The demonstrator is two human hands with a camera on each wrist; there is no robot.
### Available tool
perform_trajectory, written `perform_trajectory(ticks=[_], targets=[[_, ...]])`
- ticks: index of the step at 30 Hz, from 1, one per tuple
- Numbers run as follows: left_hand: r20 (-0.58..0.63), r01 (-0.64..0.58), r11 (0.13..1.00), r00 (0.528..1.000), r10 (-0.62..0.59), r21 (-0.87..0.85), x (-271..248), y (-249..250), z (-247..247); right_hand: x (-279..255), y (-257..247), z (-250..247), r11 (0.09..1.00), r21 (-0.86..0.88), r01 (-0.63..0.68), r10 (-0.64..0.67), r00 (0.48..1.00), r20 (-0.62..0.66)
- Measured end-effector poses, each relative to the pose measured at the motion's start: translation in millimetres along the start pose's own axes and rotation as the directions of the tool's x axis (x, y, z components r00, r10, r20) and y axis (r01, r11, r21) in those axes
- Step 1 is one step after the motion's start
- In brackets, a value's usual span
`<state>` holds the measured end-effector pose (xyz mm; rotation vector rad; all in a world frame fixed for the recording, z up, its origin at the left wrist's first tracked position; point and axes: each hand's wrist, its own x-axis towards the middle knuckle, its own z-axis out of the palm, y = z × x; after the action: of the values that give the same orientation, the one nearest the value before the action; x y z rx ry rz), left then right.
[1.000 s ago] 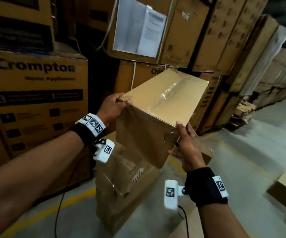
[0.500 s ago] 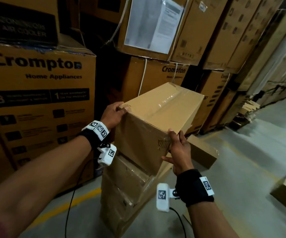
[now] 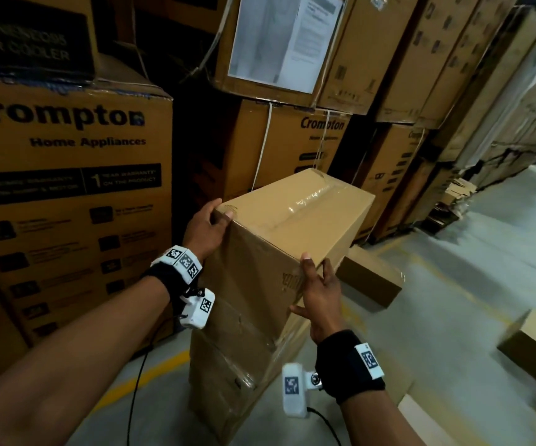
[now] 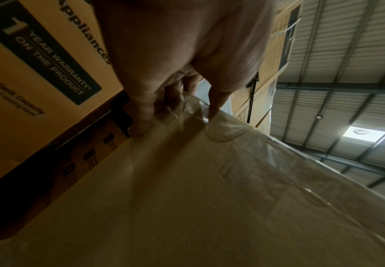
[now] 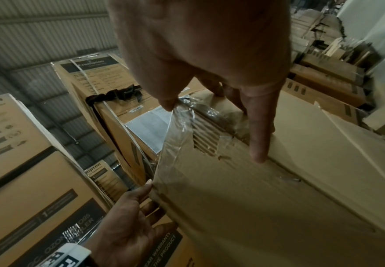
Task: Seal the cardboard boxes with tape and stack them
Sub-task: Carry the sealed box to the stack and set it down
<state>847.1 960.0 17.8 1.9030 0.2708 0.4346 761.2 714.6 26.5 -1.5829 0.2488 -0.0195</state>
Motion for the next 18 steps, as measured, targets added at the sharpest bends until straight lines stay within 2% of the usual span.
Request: perform_trajectory(ticks=[3, 6, 9, 10, 11, 12, 13, 15, 18], targets=[[0.014, -0.018, 0.997, 1.000, 0.017, 0.079, -15.8, 10.6, -1.4, -1.0, 5.7, -5.4, 0.998, -0.051, 0.027, -0.026, 0.999, 0.019], [-0.085, -0.141, 0.977, 0.984, 0.156, 0.159, -39.3, 14.3, 3.6, -5.4, 16.7, -20.6, 0.990, -0.123, 0.070, -0.068, 0.998, 0.016], [-0.228, -0.358, 0.933, 0.906, 0.355, 0.031, -86.7, 18.1, 27.8, -16.4, 31.3, -50.5, 0.986, -0.128, 0.103, -0.103, 0.995, 0.002], [-0.199, -0.375, 0.925, 0.913, 0.356, -0.069, -104.9, 18.0, 41.2, -20.6, 36.3, -65.1, 0.983, -0.138, 0.118, -0.120, 0.993, -0.007], [-0.099, -0.336, 0.923, 0.942, 0.322, -0.188, -123.7, 16.3, 57.2, -25.4, 42.6, -82.2, 0.979, -0.160, 0.130, -0.134, 0.991, -0.020], [0.053, -0.239, 0.922, 0.962, 0.267, -0.306, -143.5, 13.3, 75.2, -32.1, 49.2, -100.4, 0.973, -0.185, 0.139, -0.148, 0.988, -0.034], [0.219, -0.116, 0.918, 0.953, 0.211, -0.379, -163.9, 8.4, 95.3, -39.7, 57.1, -120.6, 0.967, -0.209, 0.146, -0.160, 0.986, -0.053], [0.434, 0.034, 0.930, 0.890, 0.139, -0.367, -203.3, -4.9, 133.5, -61.6, 72.8, -161.8, 0.962, -0.242, 0.124, -0.154, 0.982, -0.111], [0.595, 0.095, 0.957, 0.798, 0.092, -0.275, -256.4, -18.2, 185.9, -107.1, 101.2, -232.7, 0.960, -0.270, 0.076, -0.150, 0.954, -0.261]])
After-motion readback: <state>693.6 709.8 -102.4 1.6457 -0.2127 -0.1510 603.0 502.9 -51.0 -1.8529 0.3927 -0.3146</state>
